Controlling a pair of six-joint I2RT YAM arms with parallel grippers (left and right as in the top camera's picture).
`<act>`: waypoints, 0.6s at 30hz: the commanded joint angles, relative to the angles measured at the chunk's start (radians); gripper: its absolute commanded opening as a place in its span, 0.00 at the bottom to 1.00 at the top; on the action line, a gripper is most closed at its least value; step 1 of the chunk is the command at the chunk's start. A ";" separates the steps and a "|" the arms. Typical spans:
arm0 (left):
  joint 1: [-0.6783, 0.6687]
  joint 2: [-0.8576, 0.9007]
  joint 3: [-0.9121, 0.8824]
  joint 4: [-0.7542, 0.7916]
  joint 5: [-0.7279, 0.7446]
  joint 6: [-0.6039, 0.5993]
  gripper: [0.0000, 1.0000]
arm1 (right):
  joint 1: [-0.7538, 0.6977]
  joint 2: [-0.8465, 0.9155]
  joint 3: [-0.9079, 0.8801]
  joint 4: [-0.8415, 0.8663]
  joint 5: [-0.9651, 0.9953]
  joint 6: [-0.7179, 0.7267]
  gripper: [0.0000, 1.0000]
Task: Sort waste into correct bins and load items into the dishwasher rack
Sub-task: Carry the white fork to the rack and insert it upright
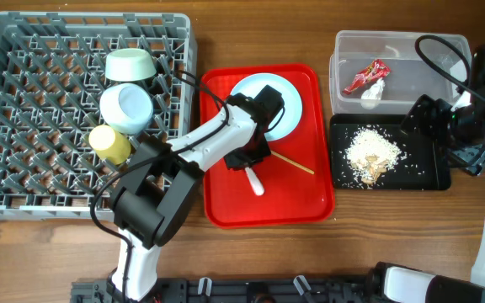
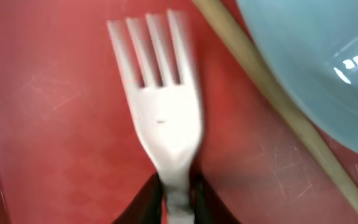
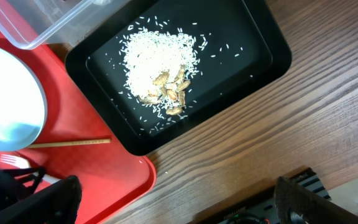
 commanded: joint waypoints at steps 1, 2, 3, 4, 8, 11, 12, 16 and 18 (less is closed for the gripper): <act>-0.003 0.051 -0.049 -0.006 -0.008 0.003 0.07 | -0.004 -0.019 0.017 -0.002 0.006 -0.003 1.00; -0.001 0.050 -0.049 -0.007 -0.009 0.003 0.04 | -0.004 -0.019 0.016 -0.002 0.006 -0.003 1.00; 0.001 0.050 -0.049 -0.008 -0.008 0.002 0.04 | -0.004 -0.019 0.016 -0.002 0.006 -0.004 1.00; 0.006 0.046 -0.049 -0.012 -0.008 0.002 0.04 | -0.004 -0.019 0.016 -0.002 0.006 -0.005 1.00; 0.027 0.021 -0.049 -0.018 -0.011 0.002 0.04 | -0.004 -0.019 0.016 -0.005 0.006 -0.005 1.00; 0.045 -0.019 -0.049 -0.026 -0.020 0.006 0.04 | -0.004 -0.019 0.016 -0.005 0.006 -0.005 1.00; 0.050 -0.033 -0.049 -0.030 -0.024 0.007 0.04 | -0.004 -0.019 0.017 -0.005 0.006 -0.005 1.00; 0.071 -0.126 -0.049 -0.041 -0.063 0.048 0.04 | -0.004 -0.019 0.016 -0.005 0.006 -0.006 1.00; 0.078 -0.183 -0.049 -0.041 -0.101 0.089 0.04 | -0.004 -0.019 0.017 -0.005 0.006 -0.006 1.00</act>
